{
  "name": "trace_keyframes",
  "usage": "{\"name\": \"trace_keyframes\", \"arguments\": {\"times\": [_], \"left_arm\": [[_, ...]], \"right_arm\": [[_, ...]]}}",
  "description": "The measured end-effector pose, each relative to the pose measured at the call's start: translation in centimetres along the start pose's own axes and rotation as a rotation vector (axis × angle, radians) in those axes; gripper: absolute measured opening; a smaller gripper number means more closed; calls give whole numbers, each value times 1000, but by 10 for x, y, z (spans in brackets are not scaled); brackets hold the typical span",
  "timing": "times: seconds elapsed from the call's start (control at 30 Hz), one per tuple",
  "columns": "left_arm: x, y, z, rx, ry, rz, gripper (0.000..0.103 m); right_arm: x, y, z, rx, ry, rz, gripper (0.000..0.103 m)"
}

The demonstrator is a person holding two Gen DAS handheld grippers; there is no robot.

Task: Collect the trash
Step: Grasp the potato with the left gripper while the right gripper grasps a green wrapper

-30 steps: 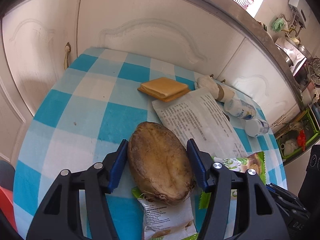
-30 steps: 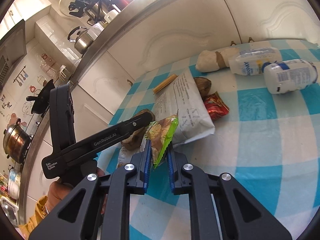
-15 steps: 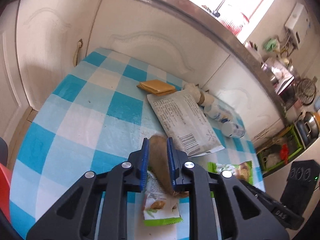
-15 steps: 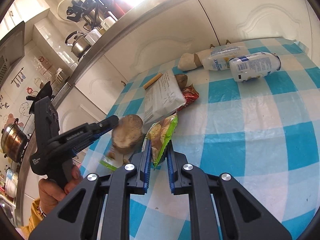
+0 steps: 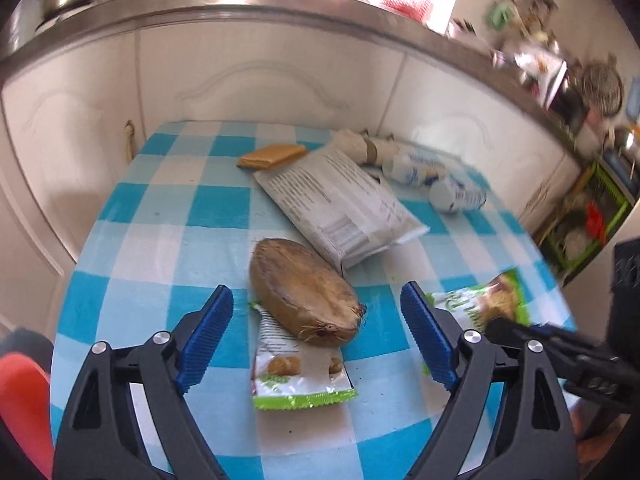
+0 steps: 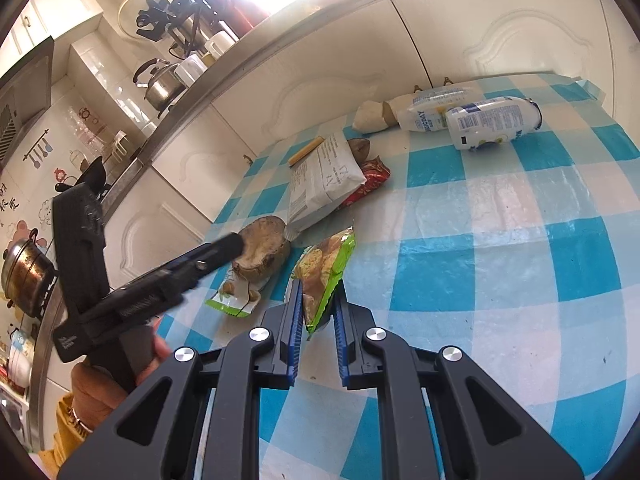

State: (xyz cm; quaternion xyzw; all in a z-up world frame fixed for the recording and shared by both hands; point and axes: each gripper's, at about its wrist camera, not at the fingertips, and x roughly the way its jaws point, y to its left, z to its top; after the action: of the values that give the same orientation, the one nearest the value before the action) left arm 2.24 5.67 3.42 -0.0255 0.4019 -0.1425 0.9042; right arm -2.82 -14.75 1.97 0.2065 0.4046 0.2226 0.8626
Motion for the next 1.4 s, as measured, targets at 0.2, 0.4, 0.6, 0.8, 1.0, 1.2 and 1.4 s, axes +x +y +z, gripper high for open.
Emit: {"name": "trace_keyframes", "arguments": {"times": [0.2,0.4,0.6,0.8,1.0,1.2,1.4], "left_arm": [[34,-1,5,28,60,63,73],[33,3,4,-12,60,43,63],[22,11,2,-101,54,-13,37],[8,18,-4,-151,41,-51,26],[5,29,-1,-194,27,-82,25],[13,42,9,-261,10,-80,28],[15,53,10,-312,-6,-90,23]], "right_arm": [[-6,-8,-5,21,2,-5,16],[-12,-15,-7,45,-5,3,16],[-16,-10,-7,34,-9,11,16],[-20,-5,-6,22,-16,14,16],[-18,-3,-6,16,-5,17,16],[-16,0,-5,13,3,15,16],[-14,-1,-5,16,6,10,16]]}}
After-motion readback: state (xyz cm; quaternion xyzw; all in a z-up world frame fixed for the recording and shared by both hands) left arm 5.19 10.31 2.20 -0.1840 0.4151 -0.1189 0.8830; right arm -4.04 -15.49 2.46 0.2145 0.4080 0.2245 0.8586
